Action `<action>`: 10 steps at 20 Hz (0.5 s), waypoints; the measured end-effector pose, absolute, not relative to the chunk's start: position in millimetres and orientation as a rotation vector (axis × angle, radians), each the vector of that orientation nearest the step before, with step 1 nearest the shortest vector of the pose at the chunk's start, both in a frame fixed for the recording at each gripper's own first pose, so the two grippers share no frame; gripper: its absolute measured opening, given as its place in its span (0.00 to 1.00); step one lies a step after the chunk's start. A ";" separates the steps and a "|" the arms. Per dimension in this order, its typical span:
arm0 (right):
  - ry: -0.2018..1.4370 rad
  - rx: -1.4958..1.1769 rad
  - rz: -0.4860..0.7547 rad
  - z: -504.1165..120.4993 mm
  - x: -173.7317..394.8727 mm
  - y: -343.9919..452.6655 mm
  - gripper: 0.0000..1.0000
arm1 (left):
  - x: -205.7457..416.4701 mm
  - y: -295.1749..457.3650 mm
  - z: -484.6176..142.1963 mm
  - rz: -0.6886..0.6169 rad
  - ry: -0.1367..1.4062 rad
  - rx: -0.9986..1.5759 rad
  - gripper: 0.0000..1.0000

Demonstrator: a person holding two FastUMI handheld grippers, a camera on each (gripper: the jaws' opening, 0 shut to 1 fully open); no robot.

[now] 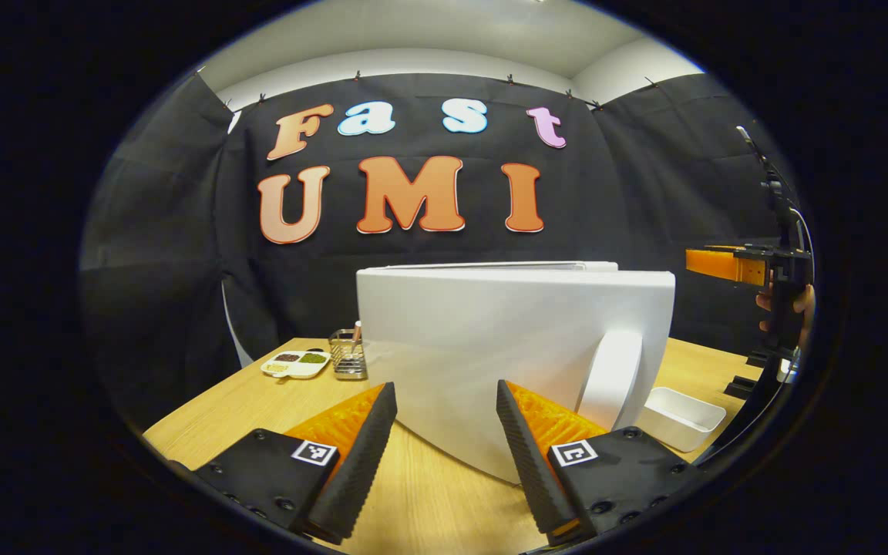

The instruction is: Open the microwave oven with the left hand, put the food in, and close the microwave oven.

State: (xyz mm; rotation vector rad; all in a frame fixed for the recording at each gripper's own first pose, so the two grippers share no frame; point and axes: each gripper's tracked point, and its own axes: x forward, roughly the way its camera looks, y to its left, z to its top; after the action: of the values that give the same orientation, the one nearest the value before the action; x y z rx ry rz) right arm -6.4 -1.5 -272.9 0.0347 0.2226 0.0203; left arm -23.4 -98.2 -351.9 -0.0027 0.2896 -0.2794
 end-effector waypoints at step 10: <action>0.241 0.039 -0.058 -280.1 -39.5 -77.9 0.87 | 6.5 -205.5 -377.0 -0.428 0.354 -0.009 0.11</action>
State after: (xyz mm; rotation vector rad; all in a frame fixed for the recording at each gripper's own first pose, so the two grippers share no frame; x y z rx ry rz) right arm -39.5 -77.9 -280.1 0.0392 0.2415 -0.0580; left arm 6.5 -205.5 -377.0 -0.0088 0.3540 -0.4283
